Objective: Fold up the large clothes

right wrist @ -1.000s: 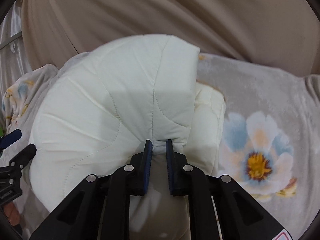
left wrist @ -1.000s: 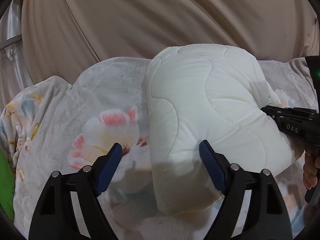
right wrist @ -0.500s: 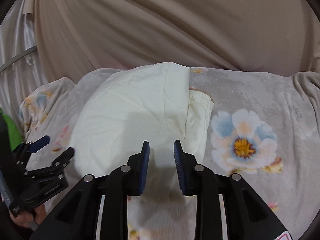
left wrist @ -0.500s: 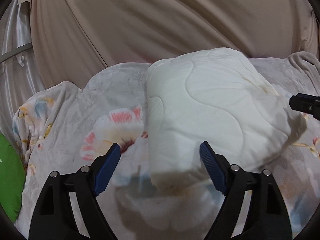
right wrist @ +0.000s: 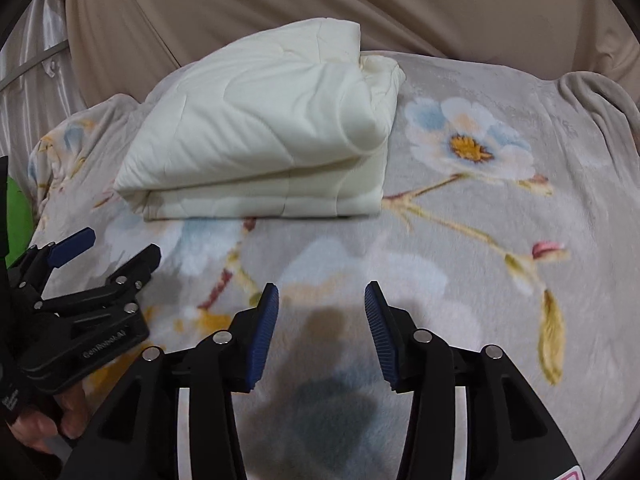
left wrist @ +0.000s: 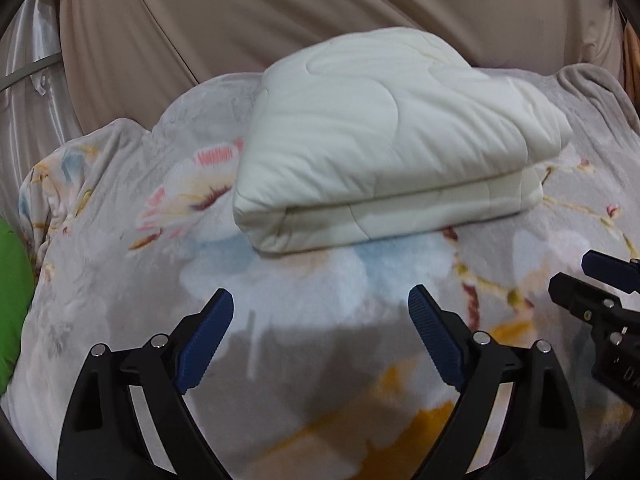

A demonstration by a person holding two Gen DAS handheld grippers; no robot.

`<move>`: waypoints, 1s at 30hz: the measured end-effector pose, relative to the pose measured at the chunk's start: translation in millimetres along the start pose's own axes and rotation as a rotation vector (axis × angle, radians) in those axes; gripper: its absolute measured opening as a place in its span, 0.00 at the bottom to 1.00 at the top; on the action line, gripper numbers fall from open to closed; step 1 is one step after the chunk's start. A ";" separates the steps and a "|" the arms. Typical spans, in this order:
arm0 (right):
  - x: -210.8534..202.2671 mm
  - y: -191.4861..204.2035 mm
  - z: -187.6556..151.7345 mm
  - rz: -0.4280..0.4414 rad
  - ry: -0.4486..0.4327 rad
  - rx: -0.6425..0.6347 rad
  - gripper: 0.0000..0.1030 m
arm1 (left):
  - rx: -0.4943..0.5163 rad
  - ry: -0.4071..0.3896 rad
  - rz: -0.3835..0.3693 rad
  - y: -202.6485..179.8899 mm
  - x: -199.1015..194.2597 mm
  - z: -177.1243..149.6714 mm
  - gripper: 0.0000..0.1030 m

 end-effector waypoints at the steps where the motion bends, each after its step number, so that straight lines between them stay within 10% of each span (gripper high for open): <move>1: 0.9 1.8 -2.2 -0.005 -0.002 -0.002 0.47 | 0.002 0.008 0.002 -1.6 0.7 -1.3 0.84; 30: 10.1 21.2 -11.4 -0.091 0.015 -0.046 0.54 | -0.036 0.019 0.041 -2.0 2.2 -8.3 0.92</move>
Point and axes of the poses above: each gripper's, at about its wrist camera, not at the fingertips, and x roughly the way its jaws point, y to its left, z to its top, the point moved 1 cm from there along x, roughly the way its jaws point, and after that the axes turned 12 degrees about -x, right-handed, at the moved point
